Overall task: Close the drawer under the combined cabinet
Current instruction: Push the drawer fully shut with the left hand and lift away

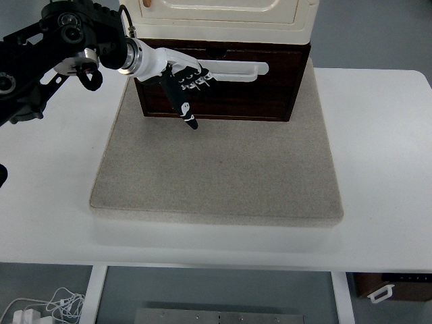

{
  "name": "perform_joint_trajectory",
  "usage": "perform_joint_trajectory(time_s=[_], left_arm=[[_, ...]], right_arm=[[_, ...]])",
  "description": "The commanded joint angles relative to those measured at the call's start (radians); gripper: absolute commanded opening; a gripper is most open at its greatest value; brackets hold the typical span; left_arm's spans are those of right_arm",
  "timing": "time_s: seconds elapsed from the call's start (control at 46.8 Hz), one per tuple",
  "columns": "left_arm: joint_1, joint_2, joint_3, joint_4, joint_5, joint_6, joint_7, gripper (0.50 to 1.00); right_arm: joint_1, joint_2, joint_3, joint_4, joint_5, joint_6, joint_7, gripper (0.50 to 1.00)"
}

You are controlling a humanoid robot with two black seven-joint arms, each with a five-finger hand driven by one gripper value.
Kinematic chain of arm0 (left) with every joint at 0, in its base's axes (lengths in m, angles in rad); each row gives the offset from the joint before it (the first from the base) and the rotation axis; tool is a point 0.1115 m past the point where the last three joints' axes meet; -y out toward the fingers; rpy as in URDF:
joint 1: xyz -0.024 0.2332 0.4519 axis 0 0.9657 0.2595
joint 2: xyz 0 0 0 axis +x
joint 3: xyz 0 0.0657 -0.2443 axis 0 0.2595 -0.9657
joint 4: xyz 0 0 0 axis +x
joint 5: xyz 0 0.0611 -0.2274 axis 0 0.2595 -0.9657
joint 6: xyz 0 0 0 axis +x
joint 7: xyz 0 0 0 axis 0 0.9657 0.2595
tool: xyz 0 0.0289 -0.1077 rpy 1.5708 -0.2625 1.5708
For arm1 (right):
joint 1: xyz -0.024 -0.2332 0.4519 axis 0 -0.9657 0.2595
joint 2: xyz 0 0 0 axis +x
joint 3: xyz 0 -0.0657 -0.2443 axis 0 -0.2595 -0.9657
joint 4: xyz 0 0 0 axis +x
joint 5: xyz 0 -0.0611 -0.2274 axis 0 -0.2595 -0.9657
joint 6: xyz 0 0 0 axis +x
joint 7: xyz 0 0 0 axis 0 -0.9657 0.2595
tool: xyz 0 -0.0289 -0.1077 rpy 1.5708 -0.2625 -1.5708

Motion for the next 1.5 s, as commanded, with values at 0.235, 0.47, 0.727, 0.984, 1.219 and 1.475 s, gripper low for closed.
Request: perform_joint_trajectory(time_s=[0.235,0.47,0.727,0.984,1.219,1.475], left_arm=[[0.010,0.001,-0.005,-0.002,0.008,0.000,0.000,1.000],[0.010,-0.001,-0.008,-0.002,0.023,0.000,0.000,1.000],[0.013,-0.002,-0.008,-0.029,0.013,0.000,0.000,1.000],[0.016,-0.037,-0.029,-0.077,-0.073,0.000,0.000,1.000],[0.017,-0.047,-0.100,-0.100,-0.257,0.000,-0.013,1.000],[0.036,-0.100,-0.302,-0.089,-0.267,0.000,-0.241,1.000]], right_arm=[[0.000,0.000,0.000,0.000,0.000,0.000,0.000,0.952],[0.000,0.000,0.000,0.000,0.000,0.000,0.000,0.952],[0.000,0.000,0.000,0.000,0.000,0.000,0.000,0.952],[0.000,0.000,0.000,0.000,0.000,0.000,0.000,0.952],[0.000,0.000,0.000,0.000,0.000,0.000,0.000,0.952],[0.000,0.000,0.000,0.000,0.000,0.000,0.000,0.952]])
